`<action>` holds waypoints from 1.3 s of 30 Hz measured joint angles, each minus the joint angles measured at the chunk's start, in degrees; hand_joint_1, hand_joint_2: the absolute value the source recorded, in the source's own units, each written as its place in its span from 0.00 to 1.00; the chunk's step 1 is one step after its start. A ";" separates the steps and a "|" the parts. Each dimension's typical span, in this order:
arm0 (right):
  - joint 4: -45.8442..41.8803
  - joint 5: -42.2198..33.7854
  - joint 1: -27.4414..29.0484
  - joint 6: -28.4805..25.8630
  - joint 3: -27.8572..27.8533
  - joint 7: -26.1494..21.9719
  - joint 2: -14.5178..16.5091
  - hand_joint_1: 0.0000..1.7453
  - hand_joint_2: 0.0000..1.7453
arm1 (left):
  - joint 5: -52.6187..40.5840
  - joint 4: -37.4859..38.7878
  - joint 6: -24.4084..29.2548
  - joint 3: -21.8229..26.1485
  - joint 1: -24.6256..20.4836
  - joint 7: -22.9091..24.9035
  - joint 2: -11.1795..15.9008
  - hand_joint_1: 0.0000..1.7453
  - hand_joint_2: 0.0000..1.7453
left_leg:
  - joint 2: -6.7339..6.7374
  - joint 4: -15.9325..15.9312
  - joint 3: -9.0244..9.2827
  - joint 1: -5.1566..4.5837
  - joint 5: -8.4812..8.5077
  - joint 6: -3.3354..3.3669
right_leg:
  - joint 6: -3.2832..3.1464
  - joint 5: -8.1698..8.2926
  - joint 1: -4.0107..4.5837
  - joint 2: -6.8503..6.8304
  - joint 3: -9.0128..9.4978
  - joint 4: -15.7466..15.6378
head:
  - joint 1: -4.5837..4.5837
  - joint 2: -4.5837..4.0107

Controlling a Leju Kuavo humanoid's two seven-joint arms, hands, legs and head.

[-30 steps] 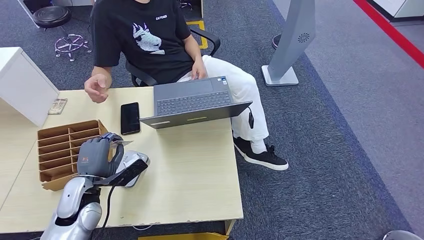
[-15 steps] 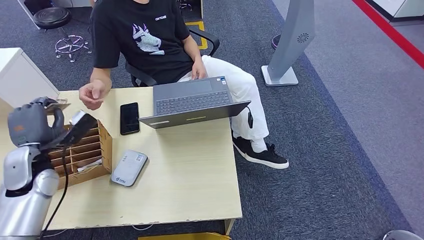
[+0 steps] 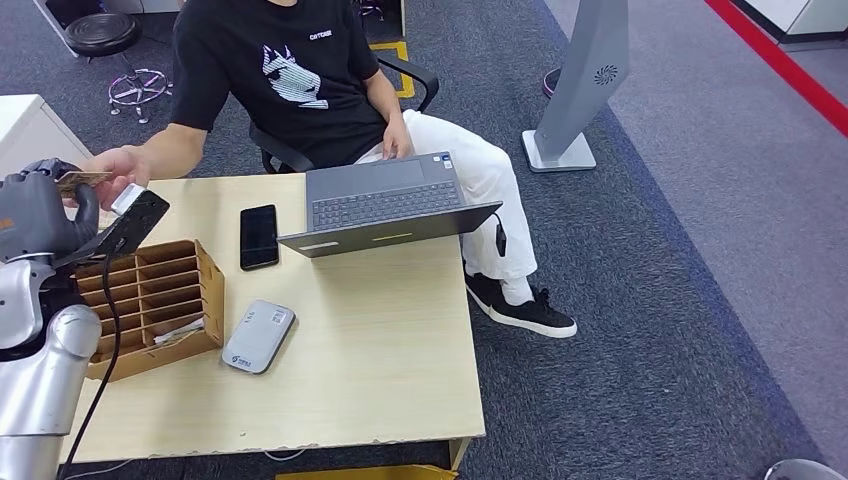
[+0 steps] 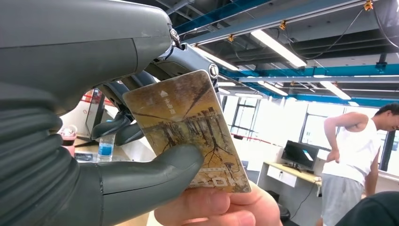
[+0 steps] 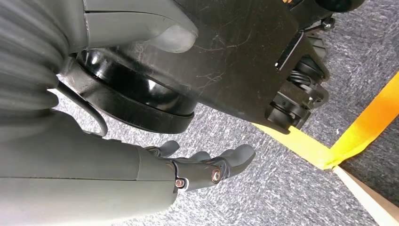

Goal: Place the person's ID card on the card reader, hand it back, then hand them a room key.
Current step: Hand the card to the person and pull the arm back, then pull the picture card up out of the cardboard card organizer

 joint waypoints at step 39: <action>-3.47 3.49 4.13 0.00 -4.69 0.88 0.00 0.00 1.00 | 34.34 -23.87 -28.74 -8.57 13.22 -8.91 -0.14 0.00 1.00 | 0.24 0.00 -0.30 -0.03 -0.07 0.04 | 0.03 0.01 -0.02 0.16 -0.35 -0.01 | 0.00 0.01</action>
